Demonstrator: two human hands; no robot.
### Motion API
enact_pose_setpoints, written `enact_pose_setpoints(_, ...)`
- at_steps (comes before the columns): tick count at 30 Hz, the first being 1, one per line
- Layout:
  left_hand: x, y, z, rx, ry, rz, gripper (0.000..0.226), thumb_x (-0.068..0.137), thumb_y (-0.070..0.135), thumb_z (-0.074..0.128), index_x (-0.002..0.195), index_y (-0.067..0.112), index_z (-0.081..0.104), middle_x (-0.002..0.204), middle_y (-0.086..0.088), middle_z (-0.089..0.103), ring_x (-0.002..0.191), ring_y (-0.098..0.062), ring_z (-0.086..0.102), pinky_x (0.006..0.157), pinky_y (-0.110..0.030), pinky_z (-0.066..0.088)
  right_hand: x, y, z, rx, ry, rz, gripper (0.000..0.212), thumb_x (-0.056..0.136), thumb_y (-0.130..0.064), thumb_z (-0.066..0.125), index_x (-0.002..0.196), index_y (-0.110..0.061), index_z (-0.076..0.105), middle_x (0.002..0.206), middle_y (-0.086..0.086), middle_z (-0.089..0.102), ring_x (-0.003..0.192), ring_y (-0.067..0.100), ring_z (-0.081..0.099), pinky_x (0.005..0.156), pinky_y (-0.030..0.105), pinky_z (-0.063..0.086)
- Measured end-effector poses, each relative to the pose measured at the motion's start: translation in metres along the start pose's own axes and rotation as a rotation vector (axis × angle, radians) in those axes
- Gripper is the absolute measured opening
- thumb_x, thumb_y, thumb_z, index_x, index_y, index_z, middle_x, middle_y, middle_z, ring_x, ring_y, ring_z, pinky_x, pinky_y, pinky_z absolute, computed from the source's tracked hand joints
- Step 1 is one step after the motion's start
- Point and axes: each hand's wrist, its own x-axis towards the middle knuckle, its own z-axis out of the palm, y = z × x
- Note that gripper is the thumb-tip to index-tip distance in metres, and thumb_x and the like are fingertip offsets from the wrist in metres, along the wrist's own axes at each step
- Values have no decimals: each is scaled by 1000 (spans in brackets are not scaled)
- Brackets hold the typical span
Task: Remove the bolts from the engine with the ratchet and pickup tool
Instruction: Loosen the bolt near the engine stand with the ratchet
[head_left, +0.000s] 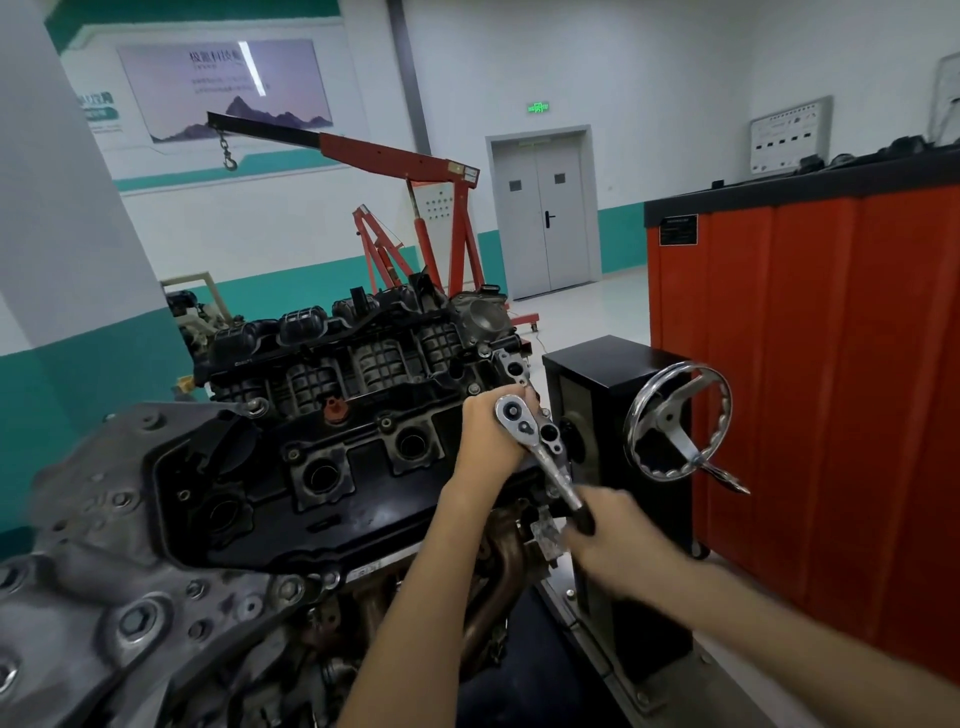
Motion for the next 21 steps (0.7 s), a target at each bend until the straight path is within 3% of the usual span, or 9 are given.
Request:
enact_pose_setpoints(3, 4, -1, -10, 77, -110, 10, 62, 89, -1, 62, 46, 29, 28, 42, 11, 28, 46, -5, 24, 52, -16, 26, 26, 11, -59, -408, -96, -112, 6, 88, -13, 56, 88, -19, 55, 70, -1, 56, 54, 8, 53, 48, 19, 45)
enact_pose_setpoints(5, 5, 3, -13, 131, -147, 26, 60, 87, -5, 61, 48, 24, 26, 42, 10, 27, 48, -7, 23, 53, -21, 25, 47, 5, -90, -753, -65, -219, 6, 90, -20, 53, 88, -20, 47, 67, -5, 49, 55, 7, 49, 51, 18, 39)
enact_pose_setpoints(7, 3, 7, -13, 133, -112, 7, 59, 90, -2, 60, 48, 24, 27, 40, 9, 28, 47, -7, 24, 53, -22, 23, 59, -6, -101, -901, 3, -292, 9, 91, -25, 51, 89, -19, 45, 64, -7, 43, 55, 9, 44, 55, 23, 37)
enact_pose_setpoints(10, 3, 5, -10, 15, 72, -101, 57, 93, 2, 57, 49, 21, 26, 44, 9, 25, 47, -7, 22, 52, -24, 21, 45, -8, -77, -748, 54, -225, 11, 89, -24, 53, 86, -19, 44, 67, -4, 45, 62, 16, 53, 56, 28, 42)
enact_pose_setpoints(13, 4, 1, -2, -3, 157, -103, 58, 93, 1, 57, 48, 22, 26, 45, 10, 25, 45, -6, 22, 50, -24, 20, 8, -3, -24, -259, 49, -55, 8, 86, -14, 57, 87, -19, 51, 70, -1, 54, 53, 9, 54, 47, 20, 43)
enact_pose_setpoints(16, -1, 3, 6, 22, 83, -45, 63, 86, -12, 55, 41, 27, 34, 39, 11, 32, 42, -4, 27, 48, -15, 21, -14, -13, 30, 220, 68, 83, 13, 83, -3, 54, 76, -14, 54, 60, 1, 54, 41, 4, 46, 42, 21, 39)
enact_pose_setpoints(18, -1, 2, 4, 25, 59, -16, 62, 82, -16, 53, 41, 28, 36, 40, 12, 34, 42, -2, 28, 47, -12, 21, -14, -21, 48, 291, 89, 86, 14, 81, -3, 53, 73, -14, 53, 58, 1, 53, 43, 5, 47, 45, 23, 40)
enact_pose_setpoints(21, 3, -3, -6, 14, 59, -20, 62, 89, -6, 58, 48, 28, 25, 40, 10, 27, 42, -3, 24, 47, -14, 19, -4, -15, 28, 91, 60, 14, 6, 82, -5, 55, 78, -9, 56, 67, 4, 56, 56, 15, 52, 52, 27, 44)
